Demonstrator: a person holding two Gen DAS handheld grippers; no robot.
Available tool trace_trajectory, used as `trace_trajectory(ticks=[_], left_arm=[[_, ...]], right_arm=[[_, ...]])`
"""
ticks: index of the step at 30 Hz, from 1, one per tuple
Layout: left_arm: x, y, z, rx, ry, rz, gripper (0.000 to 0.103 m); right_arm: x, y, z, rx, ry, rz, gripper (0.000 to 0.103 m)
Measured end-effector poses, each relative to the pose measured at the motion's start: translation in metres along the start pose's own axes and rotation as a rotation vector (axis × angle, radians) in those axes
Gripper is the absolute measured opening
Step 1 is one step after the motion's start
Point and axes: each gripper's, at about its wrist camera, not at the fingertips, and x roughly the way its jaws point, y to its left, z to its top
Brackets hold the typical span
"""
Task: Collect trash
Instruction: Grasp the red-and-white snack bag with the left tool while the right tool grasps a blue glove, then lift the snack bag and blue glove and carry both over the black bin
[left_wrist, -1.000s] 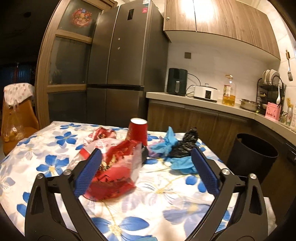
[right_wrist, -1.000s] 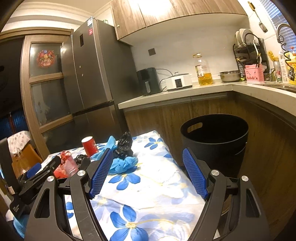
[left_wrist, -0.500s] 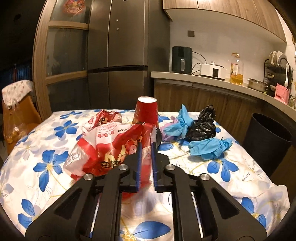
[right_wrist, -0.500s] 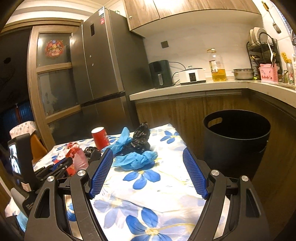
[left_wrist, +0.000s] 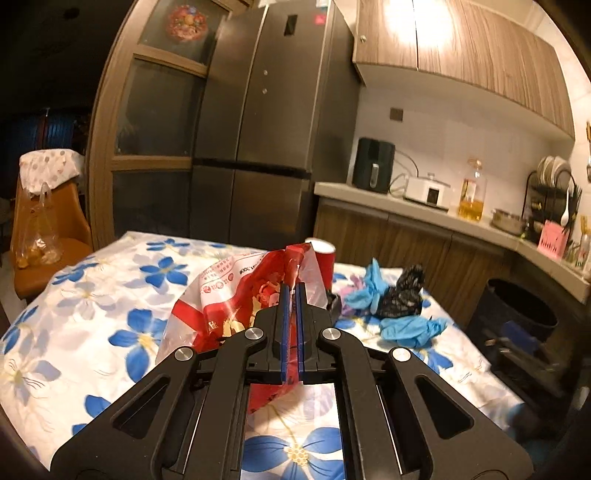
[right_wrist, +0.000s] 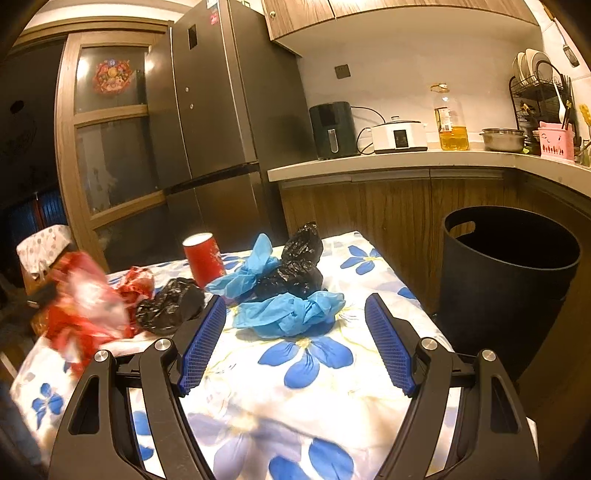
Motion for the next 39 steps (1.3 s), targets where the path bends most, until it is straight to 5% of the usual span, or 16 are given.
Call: trace_trajectory(ticks=[10,18,20,26,39], left_arm=[[-0.004,0.007,0.007,-0.004,-0.021,-0.018,0.002],[0.002,0.013,0.007,-0.014,-0.01,-0.01,0.002],[0.003,0.014,0.008,-0.017,-0.007,-0.011,0.002],[0.004,0.015,0.008,-0.018,-0.008,-0.01,0.002],[-0.008,0.006,0.007,0.009,-0.025,-0.021,0.002]], right_arm=[[0.066,0.003,0.009,0.009,0.07,-0.038,0.073],[0.108,0.003,-0.007,0.009,0.233,-0.043,0.061],[0.111,0.003,-0.008,0.011,0.25,-0.037,0.051],[0.107,0.0,-0.007,0.025,0.255,-0.003,0.014],[0.044,0.002,0.004,0.016,0.149,0.065,0.009]])
